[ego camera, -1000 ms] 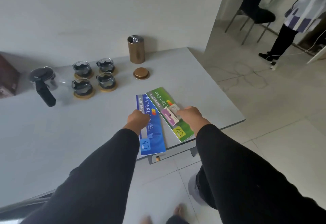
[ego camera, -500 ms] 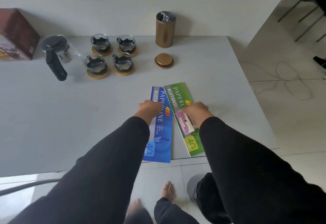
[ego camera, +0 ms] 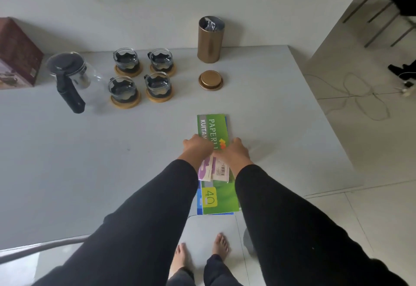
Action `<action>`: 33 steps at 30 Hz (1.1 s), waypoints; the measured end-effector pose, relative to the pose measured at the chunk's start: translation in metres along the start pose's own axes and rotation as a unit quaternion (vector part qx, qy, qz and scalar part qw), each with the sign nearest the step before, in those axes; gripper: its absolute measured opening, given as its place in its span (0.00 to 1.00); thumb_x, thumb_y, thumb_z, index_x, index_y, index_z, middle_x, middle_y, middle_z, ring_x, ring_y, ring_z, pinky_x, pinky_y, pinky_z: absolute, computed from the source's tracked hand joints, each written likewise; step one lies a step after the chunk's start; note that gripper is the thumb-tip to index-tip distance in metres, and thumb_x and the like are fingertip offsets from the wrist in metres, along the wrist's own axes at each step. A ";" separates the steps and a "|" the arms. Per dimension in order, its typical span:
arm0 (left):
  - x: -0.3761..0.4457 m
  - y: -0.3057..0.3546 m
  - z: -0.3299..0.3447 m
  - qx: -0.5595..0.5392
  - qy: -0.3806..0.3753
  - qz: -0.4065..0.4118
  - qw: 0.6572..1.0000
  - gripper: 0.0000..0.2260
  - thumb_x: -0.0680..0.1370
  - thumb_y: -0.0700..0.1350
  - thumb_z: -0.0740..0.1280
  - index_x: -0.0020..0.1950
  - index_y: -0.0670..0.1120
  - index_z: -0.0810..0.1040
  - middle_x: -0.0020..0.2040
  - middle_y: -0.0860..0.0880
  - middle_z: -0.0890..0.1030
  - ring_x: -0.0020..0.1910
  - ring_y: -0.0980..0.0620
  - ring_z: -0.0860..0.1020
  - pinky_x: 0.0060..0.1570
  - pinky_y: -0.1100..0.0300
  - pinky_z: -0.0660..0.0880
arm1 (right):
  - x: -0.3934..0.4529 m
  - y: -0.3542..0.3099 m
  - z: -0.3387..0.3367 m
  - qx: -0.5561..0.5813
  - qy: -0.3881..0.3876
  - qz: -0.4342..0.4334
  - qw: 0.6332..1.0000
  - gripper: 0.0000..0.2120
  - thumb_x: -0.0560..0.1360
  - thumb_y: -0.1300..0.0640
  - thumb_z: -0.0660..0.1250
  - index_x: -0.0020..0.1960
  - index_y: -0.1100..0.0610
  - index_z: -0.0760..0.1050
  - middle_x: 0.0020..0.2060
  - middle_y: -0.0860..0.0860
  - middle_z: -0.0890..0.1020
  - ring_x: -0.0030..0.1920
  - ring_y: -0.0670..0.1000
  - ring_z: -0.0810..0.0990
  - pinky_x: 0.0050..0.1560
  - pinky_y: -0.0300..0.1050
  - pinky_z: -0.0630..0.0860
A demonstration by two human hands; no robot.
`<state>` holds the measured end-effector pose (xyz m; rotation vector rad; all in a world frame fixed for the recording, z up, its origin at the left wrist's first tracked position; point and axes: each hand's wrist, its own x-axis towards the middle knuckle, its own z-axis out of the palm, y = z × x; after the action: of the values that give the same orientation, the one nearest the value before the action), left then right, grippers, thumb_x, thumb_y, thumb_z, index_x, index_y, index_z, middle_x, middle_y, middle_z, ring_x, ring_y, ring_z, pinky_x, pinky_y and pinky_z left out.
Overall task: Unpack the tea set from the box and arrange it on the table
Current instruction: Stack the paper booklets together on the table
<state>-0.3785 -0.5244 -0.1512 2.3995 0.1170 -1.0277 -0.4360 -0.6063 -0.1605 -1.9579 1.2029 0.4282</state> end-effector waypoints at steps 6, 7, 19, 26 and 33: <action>0.004 -0.008 0.000 0.028 -0.009 0.059 0.998 0.15 0.78 0.37 0.54 0.62 0.42 0.72 0.55 0.43 0.79 0.55 0.43 0.79 0.60 0.51 0.75 | -0.004 -0.006 0.010 0.010 0.042 0.027 0.999 0.31 0.66 0.45 0.74 0.62 0.59 0.69 0.56 0.55 0.79 0.56 0.57 0.79 0.54 0.46 0.77; 0.005 -0.008 0.000 0.011 -0.012 0.051 0.999 0.15 0.78 0.38 0.54 0.62 0.41 0.72 0.55 0.42 0.80 0.55 0.43 0.79 0.58 0.50 0.77 | -0.004 -0.006 0.009 0.012 0.039 0.034 0.999 0.29 0.65 0.44 0.74 0.59 0.59 0.72 0.54 0.54 0.81 0.55 0.56 0.80 0.54 0.47 0.78; 0.017 0.031 -0.001 -0.099 -0.032 0.022 0.994 0.13 0.77 0.39 0.58 0.58 0.38 0.76 0.50 0.42 0.83 0.49 0.44 0.83 0.52 0.50 0.80 | 0.021 -0.022 -0.033 0.104 0.047 0.048 0.992 0.20 0.61 0.47 0.79 0.42 0.60 0.77 0.46 0.54 0.83 0.49 0.55 0.83 0.52 0.48 0.80; 0.040 0.126 -0.009 -0.160 -0.014 0.072 0.984 0.15 0.76 0.43 0.58 0.62 0.44 0.73 0.54 0.41 0.80 0.49 0.42 0.81 0.41 0.55 0.80 | 0.083 -0.058 -0.102 0.173 0.091 0.032 0.980 0.31 0.62 0.46 0.78 0.59 0.61 0.74 0.54 0.57 0.81 0.51 0.56 0.83 0.42 0.44 0.78; 0.085 0.209 -0.008 -0.216 0.011 0.086 0.973 0.14 0.80 0.47 0.57 0.64 0.45 0.73 0.57 0.42 0.80 0.54 0.42 0.80 0.55 0.51 0.79 | 0.160 -0.101 -0.161 0.180 0.096 -0.028 0.978 0.29 0.67 0.52 0.77 0.61 0.62 0.69 0.58 0.58 0.78 0.55 0.58 0.81 0.46 0.45 0.76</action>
<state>-0.2557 -0.7105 -0.1155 1.9868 0.1248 -0.8008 -0.2880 -0.8004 -0.1139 -1.7394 1.2434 -0.0140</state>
